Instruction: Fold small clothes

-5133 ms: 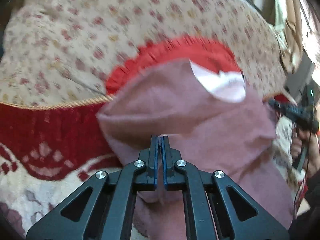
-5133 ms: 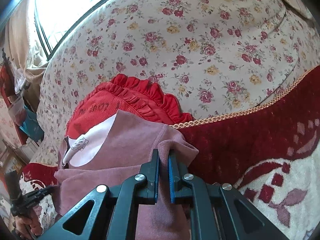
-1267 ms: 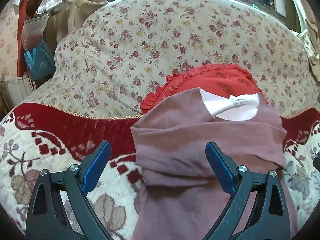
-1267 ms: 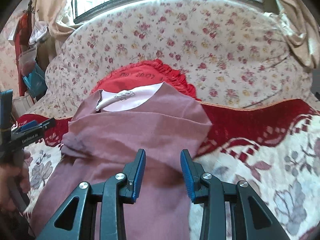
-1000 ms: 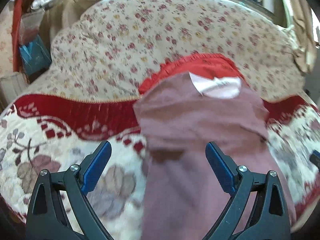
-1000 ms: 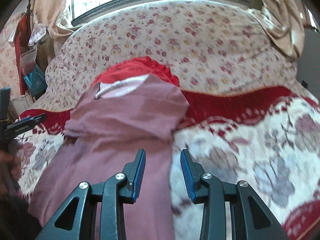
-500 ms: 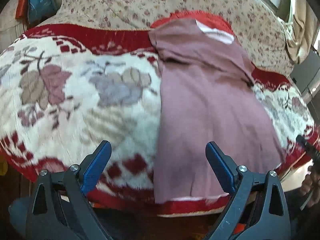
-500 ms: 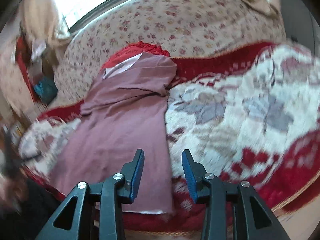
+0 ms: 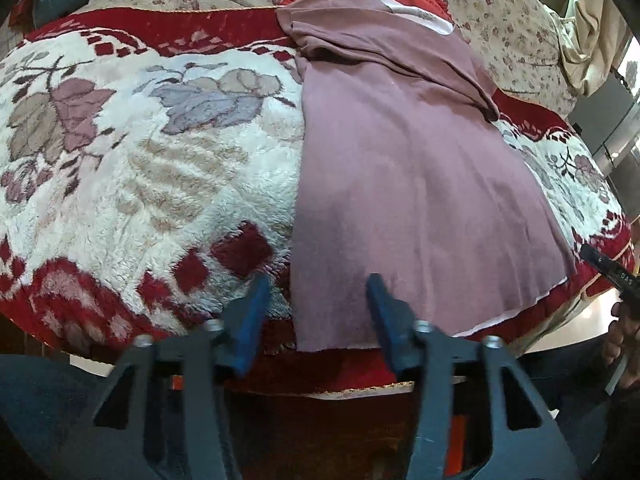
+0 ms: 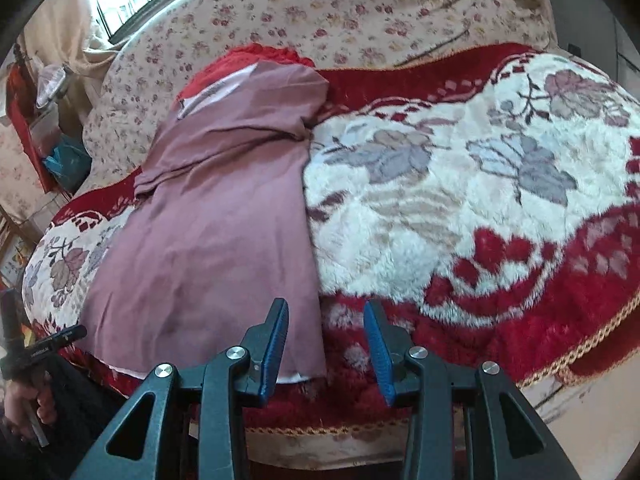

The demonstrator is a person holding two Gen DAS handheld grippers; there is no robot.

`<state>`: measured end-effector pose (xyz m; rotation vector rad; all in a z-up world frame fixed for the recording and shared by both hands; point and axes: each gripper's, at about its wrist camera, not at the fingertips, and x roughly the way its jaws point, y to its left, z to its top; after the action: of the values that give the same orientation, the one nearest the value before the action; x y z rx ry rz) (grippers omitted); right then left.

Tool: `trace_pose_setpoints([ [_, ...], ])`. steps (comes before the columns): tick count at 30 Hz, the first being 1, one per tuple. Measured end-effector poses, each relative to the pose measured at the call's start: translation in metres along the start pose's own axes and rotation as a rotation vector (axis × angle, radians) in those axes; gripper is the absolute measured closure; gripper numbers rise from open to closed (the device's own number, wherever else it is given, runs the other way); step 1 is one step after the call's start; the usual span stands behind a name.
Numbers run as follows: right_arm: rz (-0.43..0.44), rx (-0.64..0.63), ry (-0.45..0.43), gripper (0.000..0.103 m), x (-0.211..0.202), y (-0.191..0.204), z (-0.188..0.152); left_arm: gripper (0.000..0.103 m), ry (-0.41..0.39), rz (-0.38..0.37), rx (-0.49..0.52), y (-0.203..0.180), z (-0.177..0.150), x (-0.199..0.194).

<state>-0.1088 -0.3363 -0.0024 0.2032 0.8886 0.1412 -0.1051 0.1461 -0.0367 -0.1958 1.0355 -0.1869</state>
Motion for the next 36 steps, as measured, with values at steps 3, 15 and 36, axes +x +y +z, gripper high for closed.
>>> trace_pose_setpoints([
  [3,0.005,0.006,0.026,0.066,0.004,0.0,-0.004,0.092,0.0,0.011,0.008,-0.001,-0.001,0.0],
  [15,0.066,0.062,0.019,0.066,0.001,-0.008,-0.005,0.092,0.071,-0.039,0.0,-0.008,-0.004,0.007],
  [36,0.177,0.005,-0.014,0.1,-0.007,0.016,0.03,0.101,-0.134,-0.112,-0.099,-0.001,0.054,-0.044],
])
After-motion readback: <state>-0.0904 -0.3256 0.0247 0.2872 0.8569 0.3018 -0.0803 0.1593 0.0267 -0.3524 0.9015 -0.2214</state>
